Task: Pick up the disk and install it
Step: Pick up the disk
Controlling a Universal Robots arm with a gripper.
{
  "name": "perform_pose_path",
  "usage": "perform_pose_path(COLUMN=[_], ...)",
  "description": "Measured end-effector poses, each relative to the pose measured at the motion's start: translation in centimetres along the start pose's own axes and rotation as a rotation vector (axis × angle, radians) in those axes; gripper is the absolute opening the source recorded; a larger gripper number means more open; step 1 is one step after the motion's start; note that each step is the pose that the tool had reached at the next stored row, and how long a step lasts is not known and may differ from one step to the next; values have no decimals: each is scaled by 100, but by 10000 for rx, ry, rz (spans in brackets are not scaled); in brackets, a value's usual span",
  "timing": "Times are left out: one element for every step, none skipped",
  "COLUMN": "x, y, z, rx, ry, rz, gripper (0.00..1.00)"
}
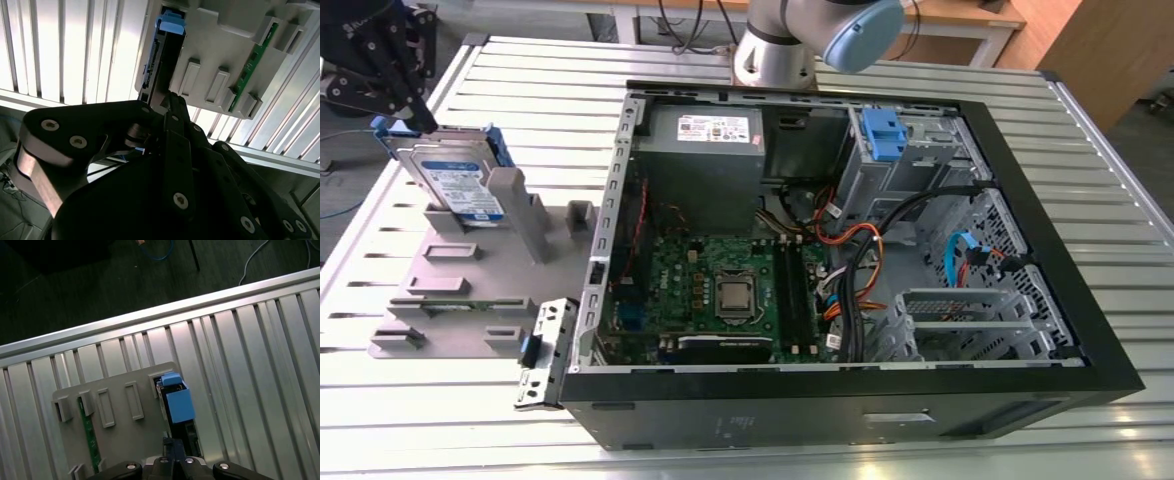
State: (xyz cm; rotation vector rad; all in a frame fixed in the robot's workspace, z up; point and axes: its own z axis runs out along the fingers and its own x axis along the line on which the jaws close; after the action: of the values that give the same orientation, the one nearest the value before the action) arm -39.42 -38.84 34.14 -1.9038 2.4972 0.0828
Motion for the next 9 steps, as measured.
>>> perform_pose_path(x=[0, 0, 0, 0, 1, 1, 1, 0, 1], y=[0, 0, 0, 0, 0, 0, 0, 0, 0], z=[1, 3, 5, 6, 6, 6, 6, 6, 7], rx=[-2, -3, -5, -8, -9, -10, -10, -10, -12], ry=[2, 4, 7, 10, 12, 13, 13, 13, 2], rz=[-46, -98, -159, -219, -268, -280, -280, -281, -282], gripper=[11, 11, 11, 11, 11, 11, 11, 11, 11])
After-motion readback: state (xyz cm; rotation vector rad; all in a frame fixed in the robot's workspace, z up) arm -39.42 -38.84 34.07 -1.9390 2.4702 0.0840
